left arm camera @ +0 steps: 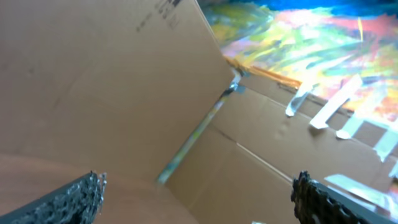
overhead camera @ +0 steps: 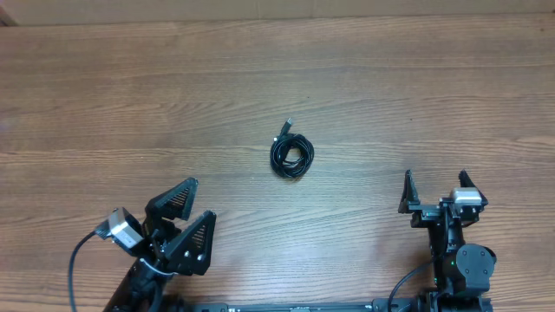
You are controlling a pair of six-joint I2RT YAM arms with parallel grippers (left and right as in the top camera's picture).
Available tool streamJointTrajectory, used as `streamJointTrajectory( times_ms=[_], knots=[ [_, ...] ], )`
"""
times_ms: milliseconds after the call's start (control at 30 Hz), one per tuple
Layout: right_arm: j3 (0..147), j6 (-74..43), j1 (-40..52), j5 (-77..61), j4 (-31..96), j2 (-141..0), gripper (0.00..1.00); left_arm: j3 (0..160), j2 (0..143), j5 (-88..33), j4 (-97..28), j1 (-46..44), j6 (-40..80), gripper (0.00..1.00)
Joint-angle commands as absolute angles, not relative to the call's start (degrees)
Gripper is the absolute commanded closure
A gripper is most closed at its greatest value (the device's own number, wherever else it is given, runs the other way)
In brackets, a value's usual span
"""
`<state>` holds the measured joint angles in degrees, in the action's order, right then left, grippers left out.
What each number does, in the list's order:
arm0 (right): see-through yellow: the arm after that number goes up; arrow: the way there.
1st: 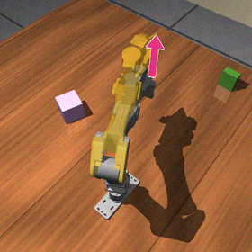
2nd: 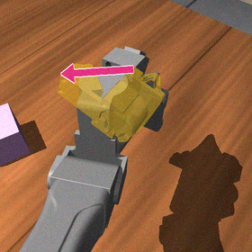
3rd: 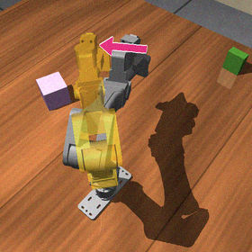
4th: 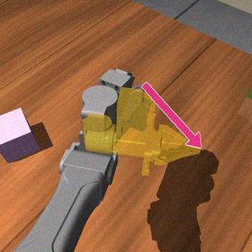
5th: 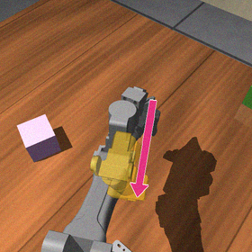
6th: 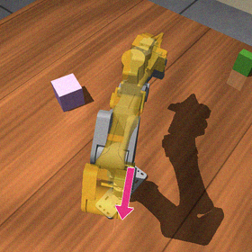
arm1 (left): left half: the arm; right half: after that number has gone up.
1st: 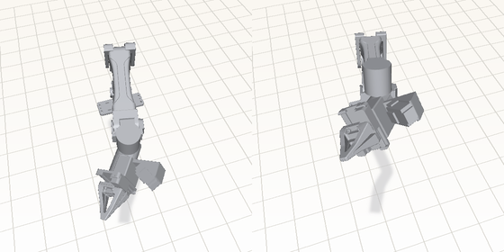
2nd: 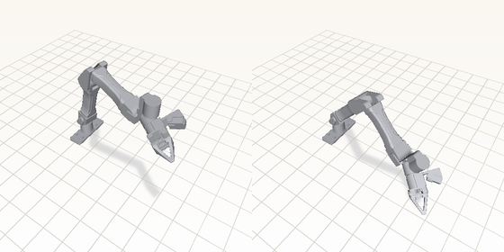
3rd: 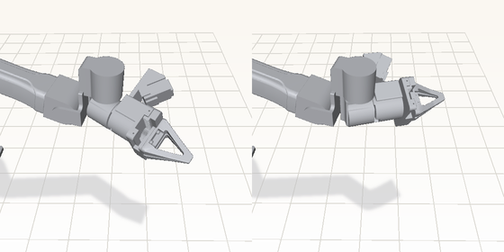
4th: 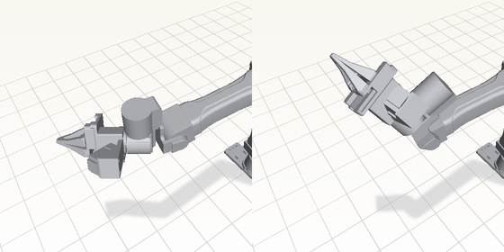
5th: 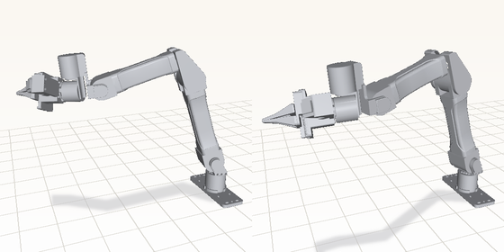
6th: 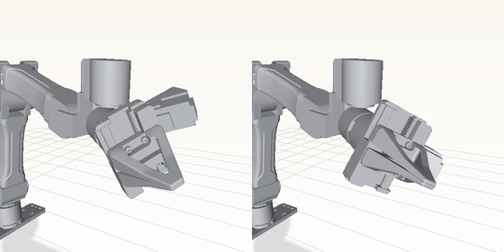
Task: Untangle cables
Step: 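Raise the left arm and move its gripper over the black cable coil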
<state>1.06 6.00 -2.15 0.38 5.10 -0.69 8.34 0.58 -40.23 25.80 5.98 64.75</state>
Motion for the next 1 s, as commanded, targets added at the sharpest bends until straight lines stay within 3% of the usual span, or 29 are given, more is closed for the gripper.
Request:
streamJointTrajectory(
  times_ms=[0, 167, 733, 967],
  knots=[
    [0.5, 6.1, -2.2, 0.5, 4.8, -0.2, 0.00, 19.0, 1.2, -39.8, 17.7, 6.0, 54.1, 0.00],
    [0.5, 6.1, -2.2, 0.5, 4.8, -0.2, 0.00, 33.0, 6.0, -37.2, 1.5, 6.0, 41.5, 0.00],
    [0.5, 6.1, -2.2, 0.5, 4.8, -0.2, 0.00, 75.3, 41.0, -40.9, -46.1, 6.0, 21.9, 0.00],
    [0.5, 6.1, -2.2, 0.5, 4.8, -0.2, 0.00, 90.0, 56.0, -35.4, -68.3, 4.8, 12.7, 0.00]
  ],
)
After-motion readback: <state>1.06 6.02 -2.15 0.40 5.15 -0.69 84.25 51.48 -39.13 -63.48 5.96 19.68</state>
